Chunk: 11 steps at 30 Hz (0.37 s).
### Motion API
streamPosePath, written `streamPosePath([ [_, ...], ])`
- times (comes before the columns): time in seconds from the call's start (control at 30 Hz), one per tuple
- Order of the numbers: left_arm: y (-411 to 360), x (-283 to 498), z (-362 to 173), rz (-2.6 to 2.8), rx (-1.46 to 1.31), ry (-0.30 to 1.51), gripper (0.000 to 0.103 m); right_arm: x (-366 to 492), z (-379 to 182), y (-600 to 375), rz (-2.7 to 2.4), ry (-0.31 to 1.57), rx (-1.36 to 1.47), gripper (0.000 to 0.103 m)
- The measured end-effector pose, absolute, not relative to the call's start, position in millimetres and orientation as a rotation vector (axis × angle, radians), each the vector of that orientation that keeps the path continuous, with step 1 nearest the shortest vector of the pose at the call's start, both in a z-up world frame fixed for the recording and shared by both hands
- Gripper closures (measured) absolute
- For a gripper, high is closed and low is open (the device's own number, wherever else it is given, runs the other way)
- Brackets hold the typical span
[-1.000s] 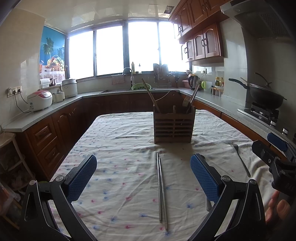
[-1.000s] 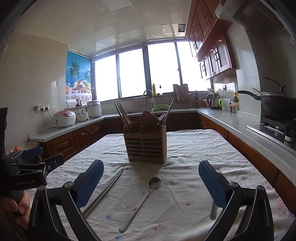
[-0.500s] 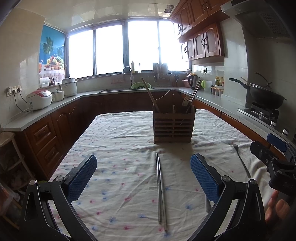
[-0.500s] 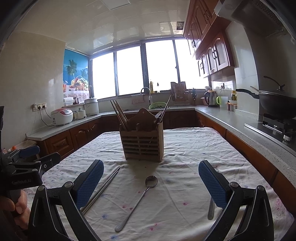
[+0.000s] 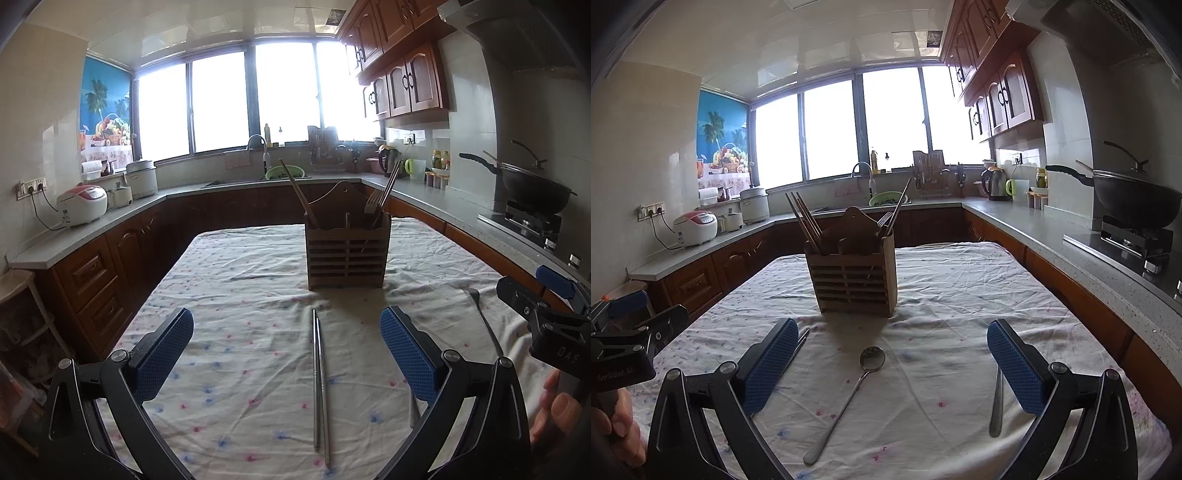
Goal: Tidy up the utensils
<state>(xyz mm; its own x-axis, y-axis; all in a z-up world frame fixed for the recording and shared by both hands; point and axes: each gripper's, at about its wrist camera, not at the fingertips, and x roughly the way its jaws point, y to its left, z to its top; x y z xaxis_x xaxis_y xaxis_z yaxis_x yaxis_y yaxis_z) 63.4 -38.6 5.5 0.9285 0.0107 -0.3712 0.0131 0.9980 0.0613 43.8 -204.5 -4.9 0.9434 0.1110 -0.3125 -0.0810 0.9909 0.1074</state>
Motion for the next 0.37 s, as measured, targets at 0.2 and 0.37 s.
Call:
streamPosePath([
  [0.2,-40.3,63.9,6.5,0.006,0.068,0.382,0.000,44.3,-3.8,-209.8,0.082,0.328,0.095,0.000],
  [0.37,-41.8,65.3,7.2,0.004,0.067,0.387,0.000,48.0,-3.4,-216.7,0.056,0.344,0.102,0.000],
])
